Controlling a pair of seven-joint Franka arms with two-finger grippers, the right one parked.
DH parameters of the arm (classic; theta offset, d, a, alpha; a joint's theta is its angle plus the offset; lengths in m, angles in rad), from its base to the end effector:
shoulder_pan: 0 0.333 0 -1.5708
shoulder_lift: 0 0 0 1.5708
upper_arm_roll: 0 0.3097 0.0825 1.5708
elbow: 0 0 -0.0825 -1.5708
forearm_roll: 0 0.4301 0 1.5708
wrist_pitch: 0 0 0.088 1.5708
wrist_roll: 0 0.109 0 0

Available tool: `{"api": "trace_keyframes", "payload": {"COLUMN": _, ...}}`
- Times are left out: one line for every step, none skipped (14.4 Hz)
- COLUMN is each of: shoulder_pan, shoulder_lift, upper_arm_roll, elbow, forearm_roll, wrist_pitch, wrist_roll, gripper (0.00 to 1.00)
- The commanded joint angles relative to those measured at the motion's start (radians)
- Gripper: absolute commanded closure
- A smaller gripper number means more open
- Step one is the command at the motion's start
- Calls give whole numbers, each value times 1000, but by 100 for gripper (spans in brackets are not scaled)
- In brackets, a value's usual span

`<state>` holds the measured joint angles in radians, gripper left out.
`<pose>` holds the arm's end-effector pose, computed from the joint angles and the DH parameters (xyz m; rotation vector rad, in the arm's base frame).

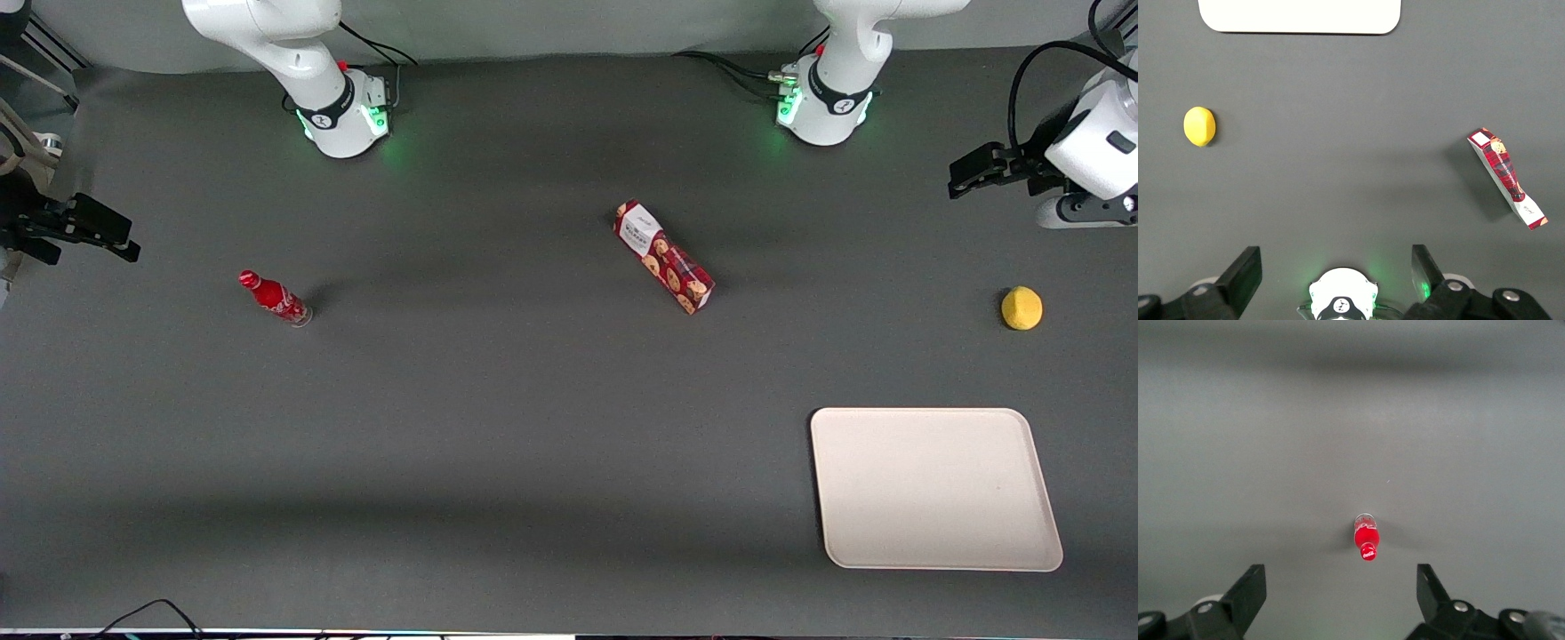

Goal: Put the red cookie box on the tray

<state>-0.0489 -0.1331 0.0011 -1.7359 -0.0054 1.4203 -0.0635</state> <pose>0.5393 -0.0264 0.5964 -3.1238 -0.0240 0.2859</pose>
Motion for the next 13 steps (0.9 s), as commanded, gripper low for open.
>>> {"api": "trace_keyframes", "payload": {"shoulder_pan": -9, "shoulder_lift": 29, "upper_arm_roll": 2, "elbow": 52, "forearm_roll": 13, "wrist_pitch": -53, "wrist_roll": 39, "gripper": 0}}
{"api": "trace_keyframes", "payload": {"shoulder_pan": -11, "shoulder_lift": 33, "upper_arm_roll": 4, "elbow": 59, "forearm_roll": 13, "wrist_pitch": -57, "wrist_roll": 39, "gripper": 0}}
{"api": "trace_keyframes", "payload": {"shoulder_pan": -11, "shoulder_lift": 36, "upper_arm_roll": 4, "elbow": 59, "forearm_roll": 15, "wrist_pitch": -57, "wrist_roll": 39, "gripper": 0}}
{"api": "trace_keyframes", "payload": {"shoulder_pan": -9, "shoulder_lift": 41, "upper_arm_roll": 4, "elbow": 59, "forearm_roll": 16, "wrist_pitch": -57, "wrist_roll": 39, "gripper": 0}}
{"api": "trace_keyframes", "payload": {"shoulder_pan": -8, "shoulder_lift": 44, "upper_arm_roll": 7, "elbow": 59, "forearm_roll": 16, "wrist_pitch": -60, "wrist_roll": 39, "gripper": 0}}
{"api": "trace_keyframes", "payload": {"shoulder_pan": -5, "shoulder_lift": 44, "upper_arm_roll": 7, "elbow": 56, "forearm_roll": 16, "wrist_pitch": -64, "wrist_roll": 37, "gripper": 0}}
{"api": "trace_keyframes", "payload": {"shoulder_pan": -9, "shoulder_lift": 46, "upper_arm_roll": 4, "elbow": 56, "forearm_roll": 13, "wrist_pitch": -78, "wrist_roll": 21, "gripper": 0}}
{"api": "trace_keyframes", "payload": {"shoulder_pan": -17, "shoulder_lift": 52, "upper_arm_roll": -3, "elbow": 55, "forearm_roll": 12, "wrist_pitch": -87, "wrist_roll": 4, "gripper": 0}}
{"api": "trace_keyframes", "payload": {"shoulder_pan": -20, "shoulder_lift": 56, "upper_arm_roll": -15, "elbow": 49, "forearm_roll": -7, "wrist_pitch": -87, "wrist_roll": -66, "gripper": 0}}
{"api": "trace_keyframes", "payload": {"shoulder_pan": -20, "shoulder_lift": 61, "upper_arm_roll": -36, "elbow": 38, "forearm_roll": -58, "wrist_pitch": -84, "wrist_roll": -169, "gripper": 0}}
{"api": "trace_keyframes", "payload": {"shoulder_pan": -20, "shoulder_lift": 70, "upper_arm_roll": -64, "elbow": 27, "forearm_roll": -105, "wrist_pitch": -72, "wrist_roll": -281, "gripper": 0}}
{"api": "trace_keyframes", "payload": {"shoulder_pan": -20, "shoulder_lift": 88, "upper_arm_roll": -103, "elbow": 15, "forearm_roll": -126, "wrist_pitch": -61, "wrist_roll": -405, "gripper": 0}}
{"api": "trace_keyframes", "payload": {"shoulder_pan": -20, "shoulder_lift": 107, "upper_arm_roll": -155, "elbow": 0, "forearm_roll": -148, "wrist_pitch": -25, "wrist_roll": -517, "gripper": 0}}
